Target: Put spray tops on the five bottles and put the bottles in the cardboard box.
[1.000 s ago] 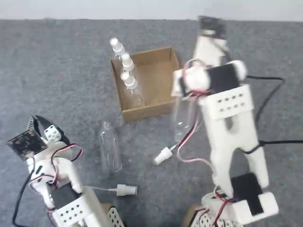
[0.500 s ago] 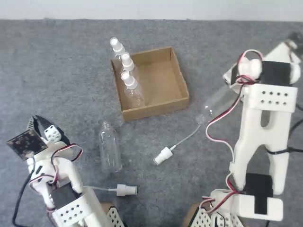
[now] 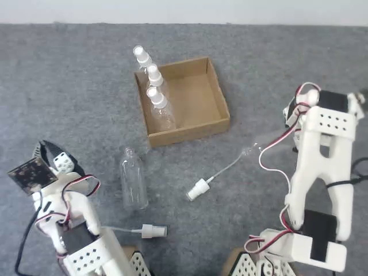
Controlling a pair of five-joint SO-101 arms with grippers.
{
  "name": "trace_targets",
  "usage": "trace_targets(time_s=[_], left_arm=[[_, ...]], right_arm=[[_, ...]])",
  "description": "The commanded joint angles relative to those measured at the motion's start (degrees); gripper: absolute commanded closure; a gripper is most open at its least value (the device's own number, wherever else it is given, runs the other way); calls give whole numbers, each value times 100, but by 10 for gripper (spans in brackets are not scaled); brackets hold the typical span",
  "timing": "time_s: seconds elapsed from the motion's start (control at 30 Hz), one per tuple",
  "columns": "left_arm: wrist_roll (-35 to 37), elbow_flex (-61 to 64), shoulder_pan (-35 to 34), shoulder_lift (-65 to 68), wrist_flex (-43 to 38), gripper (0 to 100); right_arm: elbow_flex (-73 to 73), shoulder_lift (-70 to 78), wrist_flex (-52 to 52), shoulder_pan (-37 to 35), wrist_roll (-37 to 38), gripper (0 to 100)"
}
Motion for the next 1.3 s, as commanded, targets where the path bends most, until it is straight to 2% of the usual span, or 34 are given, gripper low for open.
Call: trace_targets(time_s=[0.0,0.27,0.43,0.67,0.9,1.13,1.27], left_arm=[[-53,-40,-35,-70,-185,987],[-53,-40,-35,-62,-185,987],[-53,-40,-26,-62,-185,987],[-53,-40,-18,-62,-185,987],[-62,-40,-9,-79,-105,987],[-62,-40,-9,-79,-105,987],[-62,-40,-9,-79,-105,987]], right_arm=[[308,-347,-549,119,-264,946],[1020,-338,-1262,251,-721,945],[1064,-338,-1279,514,-949,939],[1240,-338,-1305,444,-941,775],[1248,-391,-1262,382,-932,760],[1222,-409,-1253,391,-519,760],[1222,-409,-1253,418,369,760]])
